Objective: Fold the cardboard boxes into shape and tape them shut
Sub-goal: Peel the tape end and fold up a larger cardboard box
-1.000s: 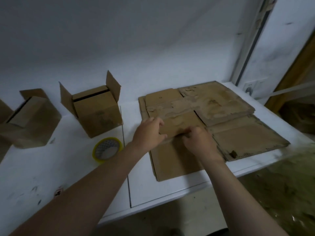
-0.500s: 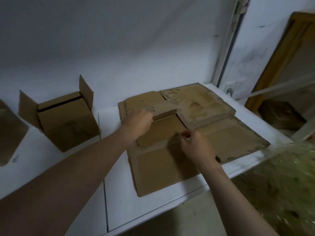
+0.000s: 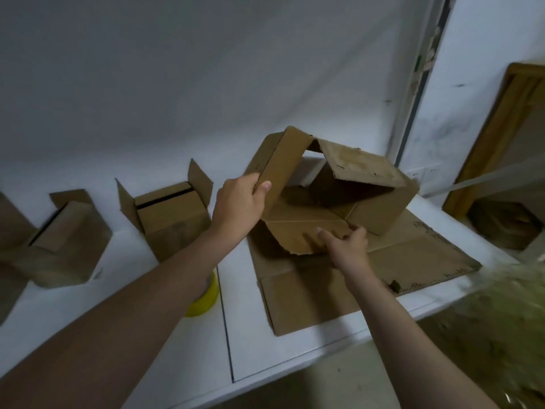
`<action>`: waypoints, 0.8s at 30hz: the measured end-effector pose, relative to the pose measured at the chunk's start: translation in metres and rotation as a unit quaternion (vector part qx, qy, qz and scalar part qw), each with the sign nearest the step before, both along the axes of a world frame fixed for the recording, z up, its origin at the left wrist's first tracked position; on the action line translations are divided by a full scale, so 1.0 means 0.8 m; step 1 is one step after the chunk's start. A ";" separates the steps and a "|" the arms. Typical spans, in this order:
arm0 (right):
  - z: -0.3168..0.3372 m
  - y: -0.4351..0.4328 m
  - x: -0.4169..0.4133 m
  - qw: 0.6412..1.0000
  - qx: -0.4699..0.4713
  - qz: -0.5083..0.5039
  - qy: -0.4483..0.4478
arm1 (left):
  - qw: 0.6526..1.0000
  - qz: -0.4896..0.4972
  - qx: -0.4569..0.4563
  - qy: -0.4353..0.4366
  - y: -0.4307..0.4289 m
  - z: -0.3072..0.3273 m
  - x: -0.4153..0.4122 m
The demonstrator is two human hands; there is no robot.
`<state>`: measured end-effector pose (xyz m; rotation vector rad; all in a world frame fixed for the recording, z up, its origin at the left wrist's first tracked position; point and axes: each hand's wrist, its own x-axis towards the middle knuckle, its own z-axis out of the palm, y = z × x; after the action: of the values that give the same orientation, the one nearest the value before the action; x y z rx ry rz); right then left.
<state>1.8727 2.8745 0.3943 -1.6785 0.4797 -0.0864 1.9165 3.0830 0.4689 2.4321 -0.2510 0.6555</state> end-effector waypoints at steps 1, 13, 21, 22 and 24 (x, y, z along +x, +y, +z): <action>0.006 0.003 -0.002 0.999 -0.024 -0.021 -0.014 | 1.000 0.002 -0.010 0.001 0.008 0.004 -0.006; 0.058 0.018 -0.053 0.894 -0.416 -0.080 -0.146 | 0.998 0.049 -0.045 0.005 0.116 0.048 -0.088; 0.075 0.042 -0.041 0.854 -0.482 0.033 -0.195 | 1.000 0.003 0.019 -0.004 0.164 0.062 -0.126; 0.082 0.040 -0.039 0.861 -0.464 0.026 -0.208 | 1.000 0.012 0.005 -0.009 0.166 0.063 -0.126; 0.095 0.040 -0.038 0.875 -0.431 0.013 -0.220 | 0.999 0.036 -0.021 -0.020 0.167 0.063 -0.126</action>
<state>1.8427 2.9063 0.4704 -2.4412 0.0453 -0.7405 1.8156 3.2163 0.5191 2.4000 -0.1636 0.7337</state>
